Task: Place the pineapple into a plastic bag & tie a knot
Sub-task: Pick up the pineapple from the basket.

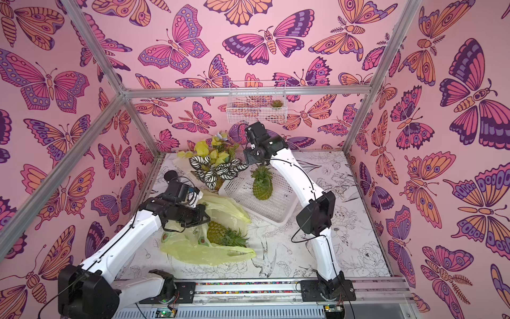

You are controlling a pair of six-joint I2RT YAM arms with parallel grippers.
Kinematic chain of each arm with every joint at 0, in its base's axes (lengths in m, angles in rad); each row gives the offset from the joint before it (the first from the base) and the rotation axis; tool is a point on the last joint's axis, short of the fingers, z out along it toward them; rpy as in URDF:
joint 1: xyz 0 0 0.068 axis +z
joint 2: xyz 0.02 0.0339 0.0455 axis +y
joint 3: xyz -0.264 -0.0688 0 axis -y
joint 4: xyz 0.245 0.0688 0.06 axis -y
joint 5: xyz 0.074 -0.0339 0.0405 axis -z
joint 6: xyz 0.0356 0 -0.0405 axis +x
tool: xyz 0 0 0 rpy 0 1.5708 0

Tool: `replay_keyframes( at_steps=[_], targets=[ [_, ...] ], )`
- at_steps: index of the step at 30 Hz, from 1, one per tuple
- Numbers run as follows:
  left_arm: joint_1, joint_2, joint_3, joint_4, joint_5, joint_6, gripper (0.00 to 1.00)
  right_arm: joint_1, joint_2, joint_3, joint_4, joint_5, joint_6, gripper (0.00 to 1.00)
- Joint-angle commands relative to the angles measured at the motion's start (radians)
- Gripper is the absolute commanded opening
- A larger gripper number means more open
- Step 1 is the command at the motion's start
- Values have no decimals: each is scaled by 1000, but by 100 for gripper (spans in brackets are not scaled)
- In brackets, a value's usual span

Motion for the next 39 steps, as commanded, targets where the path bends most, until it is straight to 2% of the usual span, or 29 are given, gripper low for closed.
replay_keyframes(
  at_steps=[1,6,9,13,16,21,24,29,32,34,36,39],
  targets=[
    [-5,-16,-17,0,1,-4,0,-14,35,38,-51,52,-73,66],
    [-5,-14,-18,-1,-3,-6,0,-31,44,48,-170,-78,-110,44],
    [-6,-6,-14,2,-3,-7,0,-32,28,17,-290,-131,-126,39],
    [-5,-4,-12,2,-2,-6,0,-32,-37,-82,-412,-147,-163,44],
    [-5,-5,-14,1,1,-8,0,-32,-107,-197,-446,-156,-173,58],
    [-6,-7,-16,2,3,-11,0,-33,-230,-438,-401,-165,-178,74],
    [-6,-5,-16,1,6,-9,0,-32,-279,-547,-359,-170,-191,80],
    [-5,-7,-9,1,4,-12,0,-32,-340,-668,-324,-186,-202,84],
    [-6,-7,-9,1,3,-16,0,-26,-367,-710,-307,-256,-160,87],
    [-5,-7,-11,2,1,-18,0,-19,-389,-761,-274,-242,-138,92],
    [-6,-7,-12,2,-1,-19,0,-20,-395,-797,-245,-215,-119,92],
    [-7,-9,-12,2,0,-23,0,-19,-395,-858,-176,-205,-96,86]
  ],
)
